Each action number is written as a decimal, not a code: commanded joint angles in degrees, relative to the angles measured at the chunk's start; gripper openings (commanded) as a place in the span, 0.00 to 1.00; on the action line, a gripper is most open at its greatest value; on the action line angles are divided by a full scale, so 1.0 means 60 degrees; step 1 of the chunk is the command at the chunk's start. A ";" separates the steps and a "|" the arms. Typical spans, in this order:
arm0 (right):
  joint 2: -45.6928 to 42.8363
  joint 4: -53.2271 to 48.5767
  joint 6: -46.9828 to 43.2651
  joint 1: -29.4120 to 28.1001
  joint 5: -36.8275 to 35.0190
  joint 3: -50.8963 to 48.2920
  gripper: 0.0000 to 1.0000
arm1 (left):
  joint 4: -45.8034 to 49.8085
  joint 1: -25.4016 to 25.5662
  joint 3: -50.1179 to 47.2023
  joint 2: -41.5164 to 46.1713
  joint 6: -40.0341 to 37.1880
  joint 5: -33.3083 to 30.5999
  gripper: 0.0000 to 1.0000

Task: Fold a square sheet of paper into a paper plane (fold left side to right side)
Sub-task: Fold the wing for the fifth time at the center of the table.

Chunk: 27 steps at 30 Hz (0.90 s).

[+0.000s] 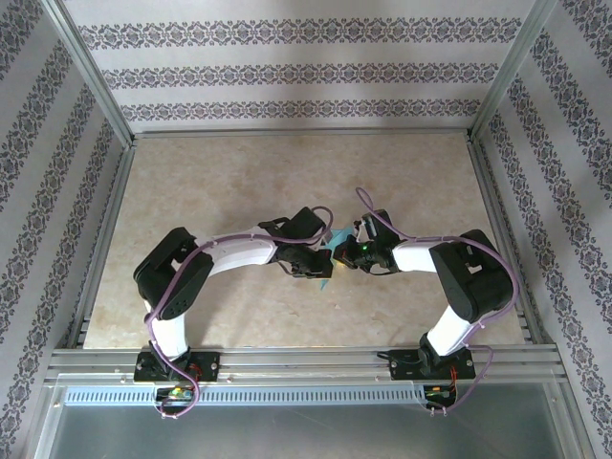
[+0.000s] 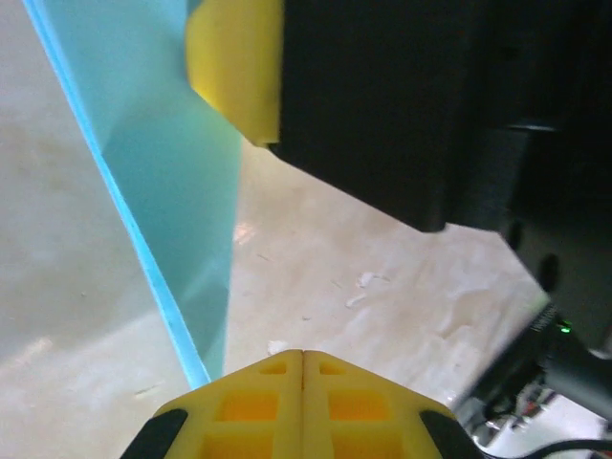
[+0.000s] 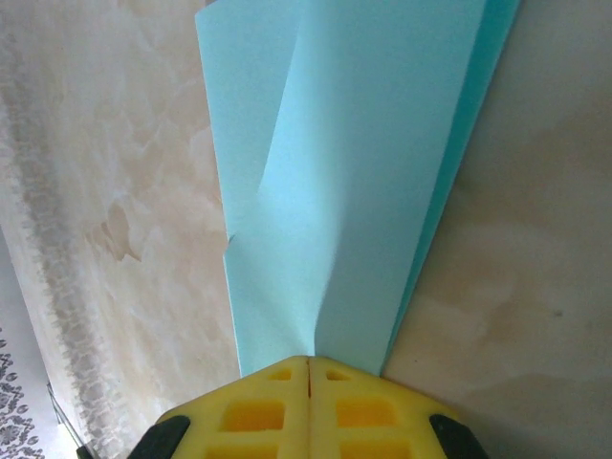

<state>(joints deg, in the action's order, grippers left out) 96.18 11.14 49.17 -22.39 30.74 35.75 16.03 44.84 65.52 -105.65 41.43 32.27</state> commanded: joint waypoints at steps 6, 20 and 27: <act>0.0610 -0.1211 -0.0359 -0.0096 -0.1007 -0.0172 0.00 | -0.1135 -0.0120 -0.0618 -0.0218 0.0852 0.1042 0.00; 0.0625 -0.1387 -0.0449 -0.0091 -0.1033 -0.0098 0.00 | -0.1562 -0.0207 -0.0856 -0.0730 0.1040 0.0993 0.00; 0.0590 -0.1489 -0.0492 -0.0091 -0.1068 -0.0056 0.00 | -0.1639 -0.0208 -0.1000 -0.0770 0.1072 0.0906 0.00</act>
<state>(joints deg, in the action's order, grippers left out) 96.47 9.69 47.79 -22.39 30.74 36.71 7.73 44.47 60.47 -109.43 47.03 37.36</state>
